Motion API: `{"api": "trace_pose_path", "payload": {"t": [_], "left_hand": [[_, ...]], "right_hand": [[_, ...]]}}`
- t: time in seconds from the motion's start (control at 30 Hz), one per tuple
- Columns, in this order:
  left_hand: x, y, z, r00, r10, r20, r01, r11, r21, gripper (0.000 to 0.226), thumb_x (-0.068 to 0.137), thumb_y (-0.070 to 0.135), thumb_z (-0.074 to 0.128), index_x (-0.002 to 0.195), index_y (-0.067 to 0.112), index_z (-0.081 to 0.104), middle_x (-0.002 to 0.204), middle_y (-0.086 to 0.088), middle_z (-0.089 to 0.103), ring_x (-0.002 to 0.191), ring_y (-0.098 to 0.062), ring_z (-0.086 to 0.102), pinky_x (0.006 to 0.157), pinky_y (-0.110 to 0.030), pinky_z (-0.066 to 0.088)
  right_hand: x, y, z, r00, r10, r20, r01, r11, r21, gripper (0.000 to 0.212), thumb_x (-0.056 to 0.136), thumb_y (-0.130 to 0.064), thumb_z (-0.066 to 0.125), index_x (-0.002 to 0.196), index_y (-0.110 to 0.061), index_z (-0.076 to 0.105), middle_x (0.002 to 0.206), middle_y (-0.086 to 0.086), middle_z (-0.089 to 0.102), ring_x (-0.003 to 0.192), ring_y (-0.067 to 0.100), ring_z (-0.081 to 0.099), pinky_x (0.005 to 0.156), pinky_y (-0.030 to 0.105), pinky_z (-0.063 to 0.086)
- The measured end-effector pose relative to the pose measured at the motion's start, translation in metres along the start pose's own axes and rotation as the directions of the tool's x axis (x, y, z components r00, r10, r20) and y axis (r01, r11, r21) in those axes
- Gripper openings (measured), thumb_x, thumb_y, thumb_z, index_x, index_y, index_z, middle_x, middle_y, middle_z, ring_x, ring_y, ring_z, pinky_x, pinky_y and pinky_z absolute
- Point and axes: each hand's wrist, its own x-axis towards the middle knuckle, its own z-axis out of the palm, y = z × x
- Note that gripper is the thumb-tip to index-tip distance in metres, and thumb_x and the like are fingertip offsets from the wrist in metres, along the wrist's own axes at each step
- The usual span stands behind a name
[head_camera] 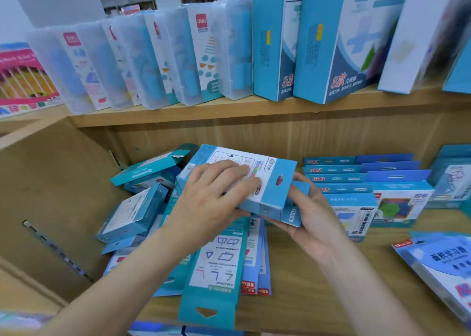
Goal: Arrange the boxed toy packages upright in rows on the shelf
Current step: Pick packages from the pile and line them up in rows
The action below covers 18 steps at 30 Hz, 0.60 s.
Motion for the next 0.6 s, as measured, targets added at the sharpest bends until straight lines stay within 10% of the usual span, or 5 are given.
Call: {"api": "trace_pose_path", "payload": {"t": [0.13,0.27,0.4,0.6], "left_hand": [[0.012,0.008,-0.023,0.932,-0.358,-0.049,0.311,0.863,-0.397,0.045,0.074,0.020,0.067,0.116,0.028,0.051,0.112,0.019,0.060,0.104,-0.001,0.054,0.087,-0.023,0.043],[0.031,0.011,-0.038,0.568,-0.814,0.123,0.381,0.127,-0.916,0.027,0.081,0.022,0.068,0.106,0.020,0.057,0.103,0.005,0.070,0.098,-0.010,0.066,0.083,-0.030,0.054],[0.039,0.007,-0.033,0.433,-0.793,0.429,0.272,-0.339,-0.901,0.031,0.080,0.022,0.065,0.108,0.010,0.060,0.110,-0.009,0.070,0.099,-0.024,0.067,0.079,-0.042,0.055],[0.051,0.023,-0.029,0.451,-0.692,0.564,0.291,-0.483,-0.826,0.037,0.079,0.021,0.062,0.113,0.009,0.059,0.112,-0.011,0.069,0.096,-0.024,0.068,0.079,-0.048,0.056]], "right_hand": [[-0.005,-0.023,-0.015,0.984,-0.157,-0.084,0.132,0.961,-0.242,0.043,0.075,-0.010,0.075,0.111,-0.025,0.057,0.100,0.003,0.073,0.087,0.022,0.070,0.078,0.047,0.057],[-0.023,-0.067,-0.041,0.973,-0.230,0.000,0.213,0.901,-0.378,0.049,0.062,-0.018,0.079,0.108,-0.017,0.062,0.096,0.006,0.074,0.085,0.025,0.071,0.072,0.042,0.058],[-0.039,-0.100,-0.062,0.959,-0.279,0.048,0.270,0.853,-0.446,0.052,0.048,-0.028,0.087,0.095,-0.019,0.068,0.084,0.005,0.074,0.067,0.016,0.070,0.049,0.026,0.052],[-0.056,-0.119,-0.084,0.955,-0.294,0.040,0.274,0.820,-0.503,0.047,0.048,-0.032,0.087,0.090,-0.018,0.070,0.078,0.002,0.073,0.058,0.016,0.065,0.050,0.024,0.047]]}}
